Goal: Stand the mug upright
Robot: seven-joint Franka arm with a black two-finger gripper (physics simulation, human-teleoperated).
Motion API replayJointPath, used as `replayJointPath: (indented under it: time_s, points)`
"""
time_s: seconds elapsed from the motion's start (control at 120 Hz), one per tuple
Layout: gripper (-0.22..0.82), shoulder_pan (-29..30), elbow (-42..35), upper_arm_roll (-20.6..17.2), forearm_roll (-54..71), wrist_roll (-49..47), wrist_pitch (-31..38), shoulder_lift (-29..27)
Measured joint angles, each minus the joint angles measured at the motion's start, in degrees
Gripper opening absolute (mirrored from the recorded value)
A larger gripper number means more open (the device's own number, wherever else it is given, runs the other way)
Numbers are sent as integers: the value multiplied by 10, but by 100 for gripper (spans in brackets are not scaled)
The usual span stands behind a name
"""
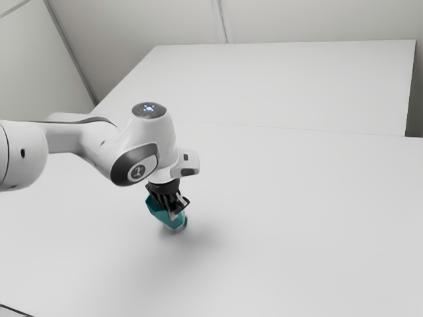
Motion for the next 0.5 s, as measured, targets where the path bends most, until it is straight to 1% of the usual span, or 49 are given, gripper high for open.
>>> replayJointPath:
  time_s: [0.092,0.15,0.358,0.5]
  points:
    - [-2,-1,-1,0,-6,-1,0,0]
    - [6,-1,-1,0,-9,-2,0,-1]
    - [25,-5,3,-4,-22,-2,0,-11]
    - [40,-5,7,-8,-36,-1,-1,-19]
